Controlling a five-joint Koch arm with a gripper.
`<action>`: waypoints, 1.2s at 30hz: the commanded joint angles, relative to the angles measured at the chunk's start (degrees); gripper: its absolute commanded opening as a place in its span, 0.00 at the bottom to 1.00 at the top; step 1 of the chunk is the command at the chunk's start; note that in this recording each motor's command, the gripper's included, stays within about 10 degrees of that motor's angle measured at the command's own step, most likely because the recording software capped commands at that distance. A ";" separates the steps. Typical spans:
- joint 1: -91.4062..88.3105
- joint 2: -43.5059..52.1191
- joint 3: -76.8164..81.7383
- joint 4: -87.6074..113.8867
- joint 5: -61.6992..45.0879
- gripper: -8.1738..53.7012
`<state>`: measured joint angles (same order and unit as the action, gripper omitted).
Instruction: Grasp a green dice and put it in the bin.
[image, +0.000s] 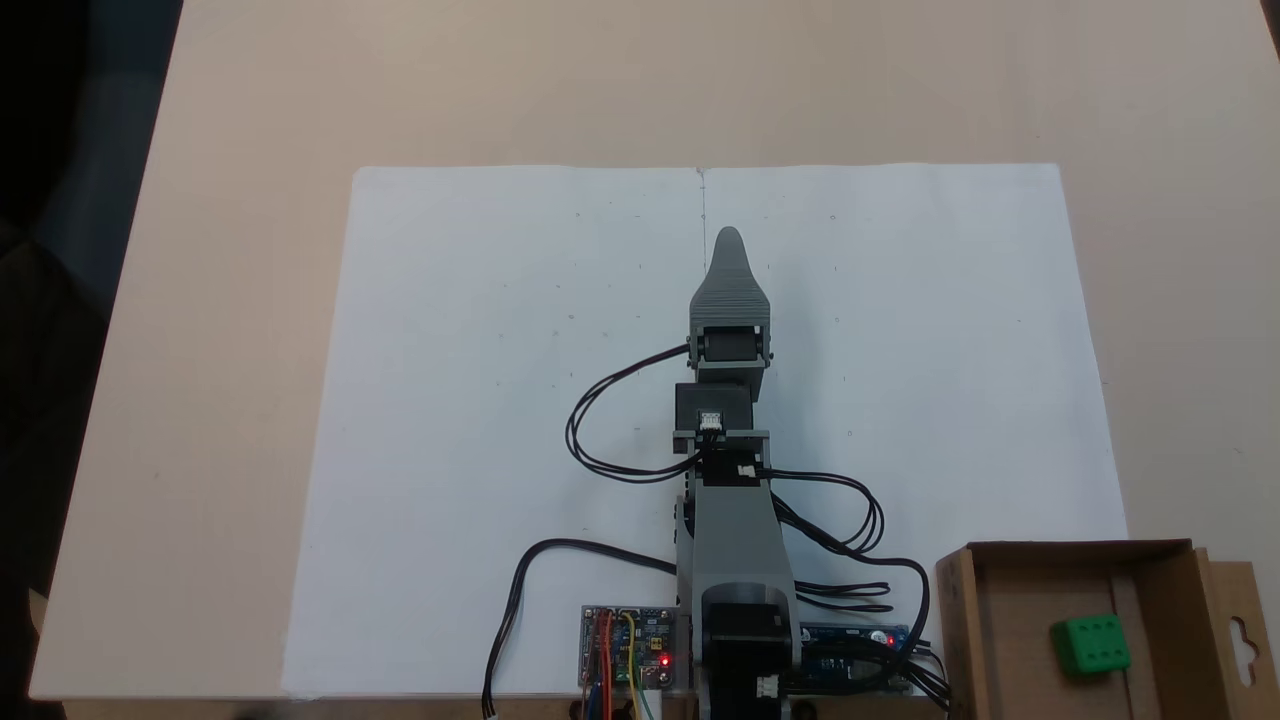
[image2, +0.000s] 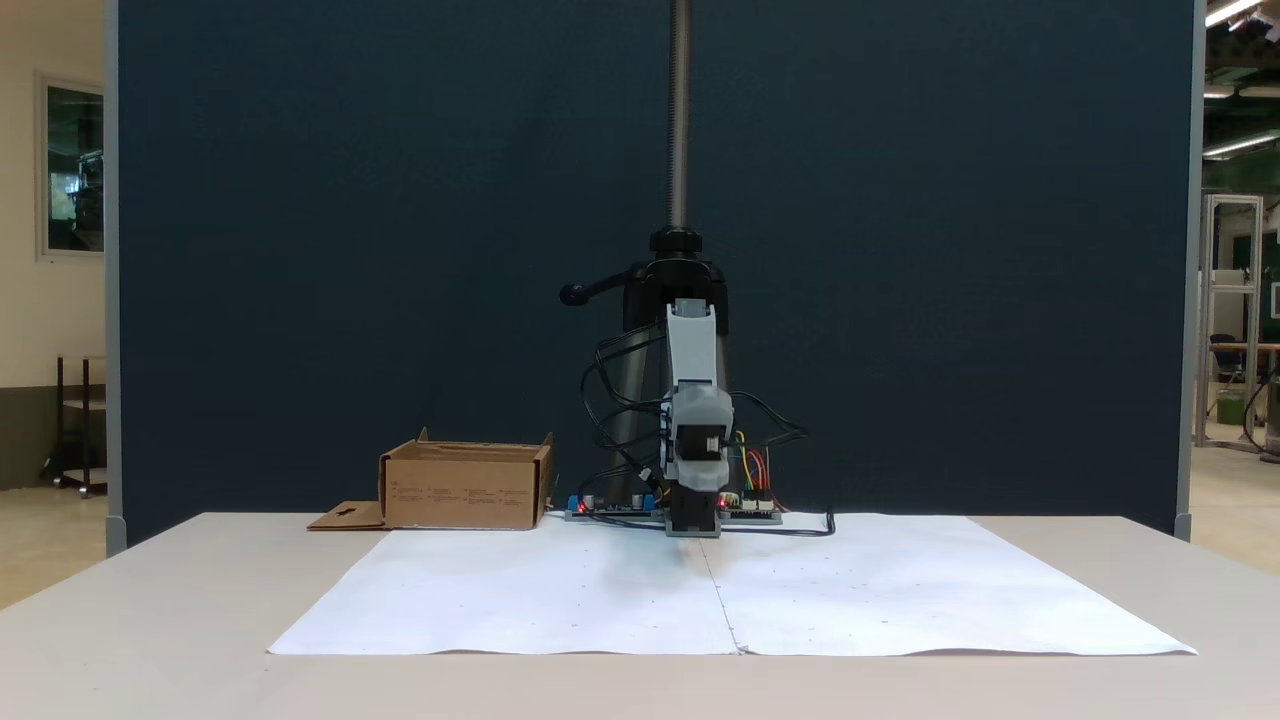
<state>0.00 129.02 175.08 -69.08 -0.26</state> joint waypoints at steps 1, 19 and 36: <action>0.70 6.06 3.43 -9.65 -1.76 0.86; 0.70 6.42 4.31 -19.69 -5.10 0.87; 2.46 6.24 4.22 -19.25 -4.75 0.86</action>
<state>1.32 129.02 175.61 -83.06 -0.44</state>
